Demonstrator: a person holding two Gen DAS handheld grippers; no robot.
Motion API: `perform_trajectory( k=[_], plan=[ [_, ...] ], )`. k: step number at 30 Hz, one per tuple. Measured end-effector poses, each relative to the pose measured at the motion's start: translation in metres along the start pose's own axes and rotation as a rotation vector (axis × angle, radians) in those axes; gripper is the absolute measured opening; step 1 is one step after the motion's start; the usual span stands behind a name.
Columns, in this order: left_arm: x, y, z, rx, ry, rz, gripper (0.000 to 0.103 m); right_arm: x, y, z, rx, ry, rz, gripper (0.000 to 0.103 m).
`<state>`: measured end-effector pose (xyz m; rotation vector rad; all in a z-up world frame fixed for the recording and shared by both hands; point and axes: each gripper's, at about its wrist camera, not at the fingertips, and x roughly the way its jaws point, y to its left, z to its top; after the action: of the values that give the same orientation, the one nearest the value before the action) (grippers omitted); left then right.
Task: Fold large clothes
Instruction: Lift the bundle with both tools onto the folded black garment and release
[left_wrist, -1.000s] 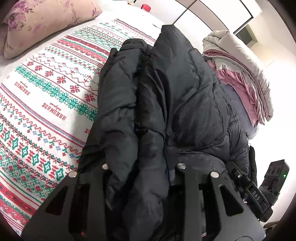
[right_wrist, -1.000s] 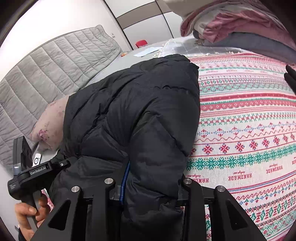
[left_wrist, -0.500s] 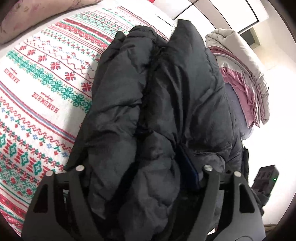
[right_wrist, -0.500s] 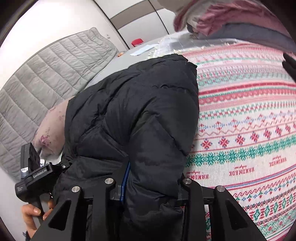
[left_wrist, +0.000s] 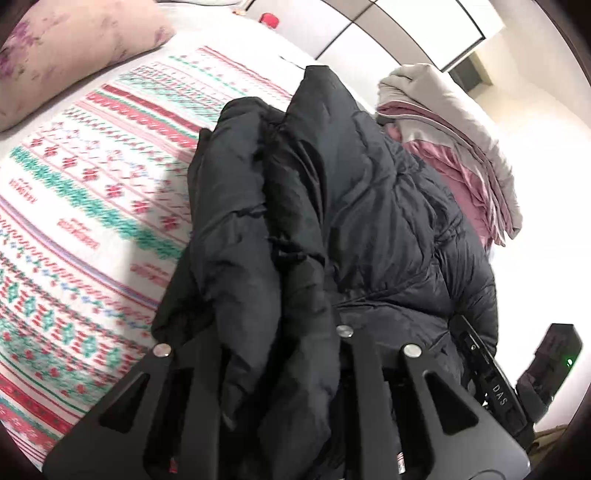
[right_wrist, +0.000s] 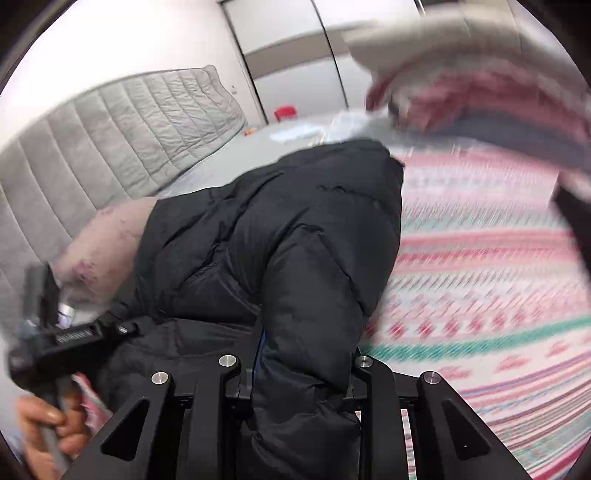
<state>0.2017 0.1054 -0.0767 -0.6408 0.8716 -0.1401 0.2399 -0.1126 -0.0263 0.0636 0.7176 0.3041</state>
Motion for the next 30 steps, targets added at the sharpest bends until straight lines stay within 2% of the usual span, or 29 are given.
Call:
perform_trajectory(
  k=[2,5,10,14,16,21,25,28,30],
  plan=[
    [0.004,-0.006,-0.002,-0.006,0.000,-0.018,0.017,-0.013,0.003,0.001,-0.055,-0.048,-0.067,0.024],
    [0.006,-0.026,-0.005,-0.005,-0.006,-0.048,0.017,-0.029,-0.008,0.003,-0.059,-0.095,-0.090,0.024],
    [0.008,-0.086,-0.007,0.077,-0.044,-0.096,0.017,-0.054,-0.052,0.010,0.021,-0.145,-0.113,0.023],
    [0.020,-0.123,-0.011,0.098,-0.034,-0.162,0.017,-0.074,-0.094,0.020,0.033,-0.174,-0.140,0.023],
    [0.032,-0.153,-0.010,0.118,-0.021,-0.212,0.017,-0.084,-0.112,0.029,0.025,-0.177,-0.143,0.022],
    [0.065,-0.257,-0.016,0.238,0.003,-0.305,0.017,-0.139,-0.193,0.068,-0.009,-0.229,-0.210,0.022],
    [0.100,-0.359,-0.031,0.316,0.034,-0.430,0.017,-0.187,-0.272,0.103,-0.008,-0.297,-0.304,0.021],
    [0.141,-0.426,-0.055,0.349,0.102,-0.488,0.019,-0.213,-0.344,0.113,0.052,-0.327,-0.356,0.021],
    [0.178,-0.456,-0.078,0.335,0.175,-0.487,0.021,-0.221,-0.399,0.108,0.106,-0.325,-0.372,0.021]
  ],
)
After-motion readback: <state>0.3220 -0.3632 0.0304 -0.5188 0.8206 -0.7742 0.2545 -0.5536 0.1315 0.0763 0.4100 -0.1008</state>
